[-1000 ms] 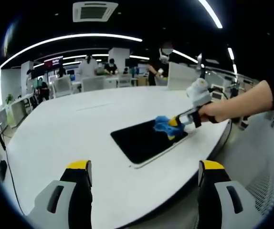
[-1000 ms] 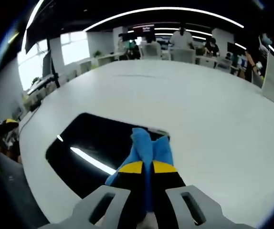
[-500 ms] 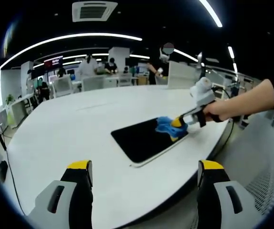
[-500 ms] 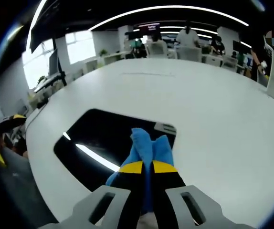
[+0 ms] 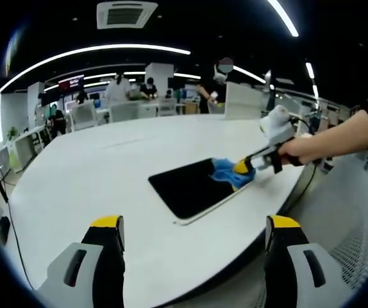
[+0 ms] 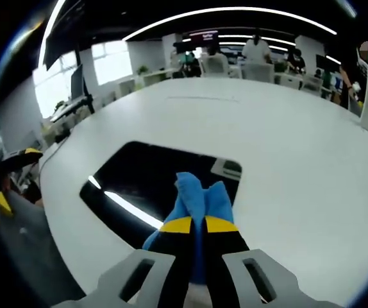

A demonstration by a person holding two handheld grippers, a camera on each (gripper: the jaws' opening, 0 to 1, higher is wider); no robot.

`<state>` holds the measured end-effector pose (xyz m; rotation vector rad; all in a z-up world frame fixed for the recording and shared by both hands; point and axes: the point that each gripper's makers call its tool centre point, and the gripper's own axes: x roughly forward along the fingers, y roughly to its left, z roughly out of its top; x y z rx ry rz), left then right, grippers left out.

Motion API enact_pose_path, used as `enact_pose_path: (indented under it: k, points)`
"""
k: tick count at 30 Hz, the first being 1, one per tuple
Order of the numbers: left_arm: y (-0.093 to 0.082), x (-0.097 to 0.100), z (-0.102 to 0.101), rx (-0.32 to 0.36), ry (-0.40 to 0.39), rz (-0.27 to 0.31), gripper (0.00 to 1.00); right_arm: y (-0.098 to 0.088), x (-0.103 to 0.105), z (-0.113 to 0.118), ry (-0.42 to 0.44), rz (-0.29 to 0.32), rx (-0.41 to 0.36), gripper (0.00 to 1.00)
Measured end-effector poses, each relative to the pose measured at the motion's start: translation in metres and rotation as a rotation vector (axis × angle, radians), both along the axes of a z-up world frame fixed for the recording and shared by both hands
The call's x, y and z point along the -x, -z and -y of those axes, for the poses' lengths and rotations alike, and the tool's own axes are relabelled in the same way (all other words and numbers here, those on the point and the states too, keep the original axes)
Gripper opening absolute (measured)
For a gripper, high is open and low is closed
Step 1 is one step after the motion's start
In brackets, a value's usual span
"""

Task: Wipe the mirror surface with the cleaning cloth until all visible marks leave the cleaned area.

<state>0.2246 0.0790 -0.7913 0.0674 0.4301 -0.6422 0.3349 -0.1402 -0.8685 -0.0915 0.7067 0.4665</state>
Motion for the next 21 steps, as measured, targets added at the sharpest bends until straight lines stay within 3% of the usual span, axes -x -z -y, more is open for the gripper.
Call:
enact_pose_path:
  k: [21]
  points:
    - [-0.001,0.0,0.0,0.003,0.001,0.007,0.91,-0.001,0.014,-0.002,-0.024,0.035,-0.023,0.0]
